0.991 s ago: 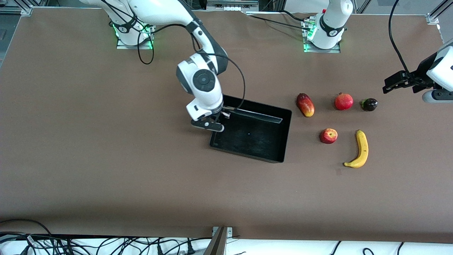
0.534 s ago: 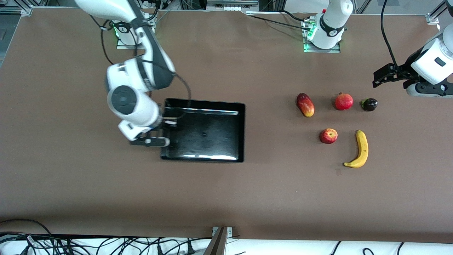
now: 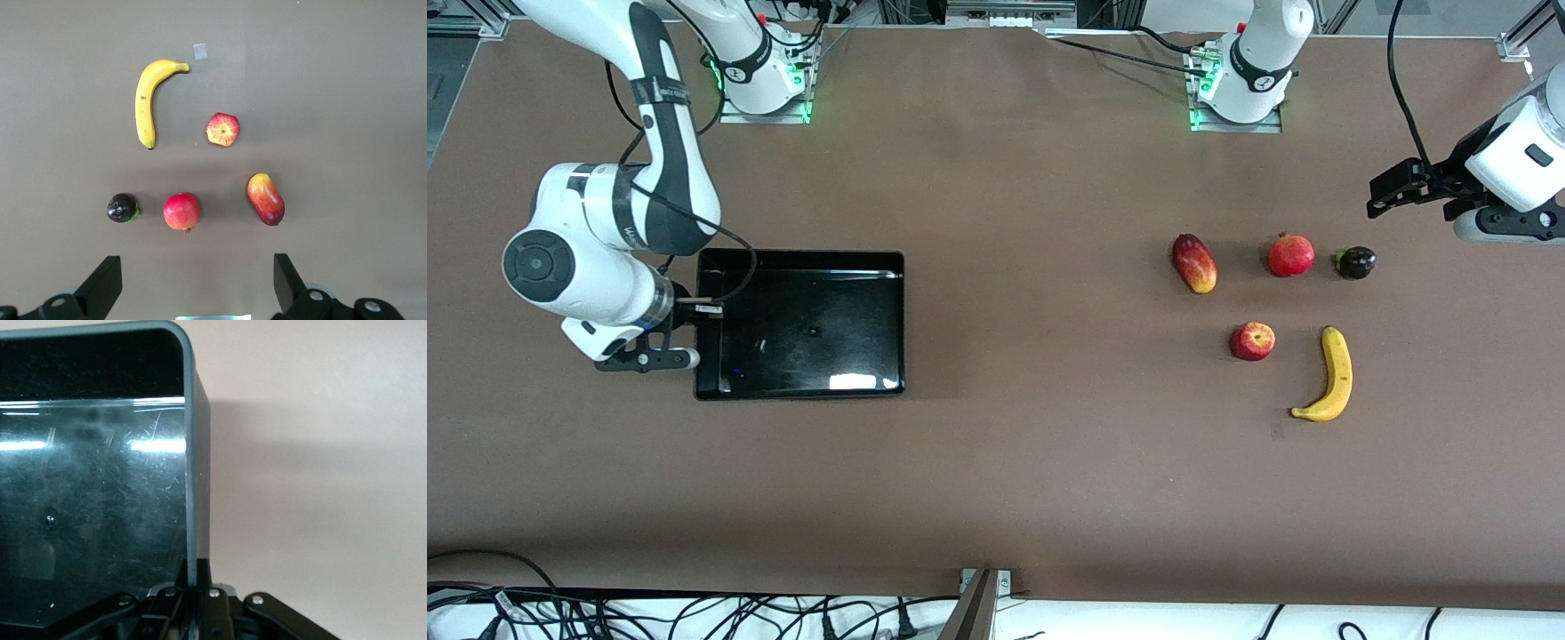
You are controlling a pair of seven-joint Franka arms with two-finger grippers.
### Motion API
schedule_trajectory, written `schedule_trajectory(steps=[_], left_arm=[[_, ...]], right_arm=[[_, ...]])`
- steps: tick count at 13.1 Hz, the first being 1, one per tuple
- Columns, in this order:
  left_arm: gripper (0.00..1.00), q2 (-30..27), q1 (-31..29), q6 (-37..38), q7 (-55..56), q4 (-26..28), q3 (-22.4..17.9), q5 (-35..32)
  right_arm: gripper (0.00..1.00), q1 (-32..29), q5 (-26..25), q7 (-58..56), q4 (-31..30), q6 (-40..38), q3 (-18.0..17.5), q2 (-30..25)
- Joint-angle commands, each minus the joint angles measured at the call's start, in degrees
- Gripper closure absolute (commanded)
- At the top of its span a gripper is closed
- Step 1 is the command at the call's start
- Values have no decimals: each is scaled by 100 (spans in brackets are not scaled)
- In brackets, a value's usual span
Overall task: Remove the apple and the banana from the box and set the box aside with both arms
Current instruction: 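Drag the black tray away from the fruits with the right gripper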
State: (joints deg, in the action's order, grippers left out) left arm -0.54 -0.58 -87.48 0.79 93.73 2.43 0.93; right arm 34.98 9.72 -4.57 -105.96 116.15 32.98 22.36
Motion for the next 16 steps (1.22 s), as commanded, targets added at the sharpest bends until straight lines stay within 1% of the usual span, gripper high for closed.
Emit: schedule_trajectory(steps=[1,4,5,7,8,9,10,11,12,13,16], left_arm=[[0,-60,-21,117,-88,-57,3,65],[0,-43,-13,117,-79,-153,20,48],[0,-34,-4,108,-79,-180,20,47],[0,-34,-13,125,-79,-171,12,47],[0,-34,-13,117,-79,-171,12,30],[0,-34,-13,117,-87,-171,12,-109],[0,-34,-13,117,-88,-171,12,-163],[0,-34,-13,117,-88,-171,3,-164],[0,-34,-13,117,-96,-171,3,-164],[0,-34,-13,125,-96,-171,-6,-164],[0,-34,-21,125,-96,-180,-6,-164]], right_arm=[[100,79,126,-263,-1046,774,164,-504],[100,44,144,-255,-2022,1925,191,-523],[100,35,161,-263,-2217,2216,191,-522],[100,35,205,-255,-2280,2263,191,-514],[73,35,205,-263,-2263,2254,191,-522],[35,35,205,-255,-2228,2237,191,-566],[0,35,205,-263,-2149,2219,182,-679],[0,44,205,-255,-2018,2123,165,-820],[0,52,205,-237,-1790,1852,156,-873],[0,61,197,-220,-1423,1397,156,-917],[0,61,92,-290,-79,-298,173,-979]])
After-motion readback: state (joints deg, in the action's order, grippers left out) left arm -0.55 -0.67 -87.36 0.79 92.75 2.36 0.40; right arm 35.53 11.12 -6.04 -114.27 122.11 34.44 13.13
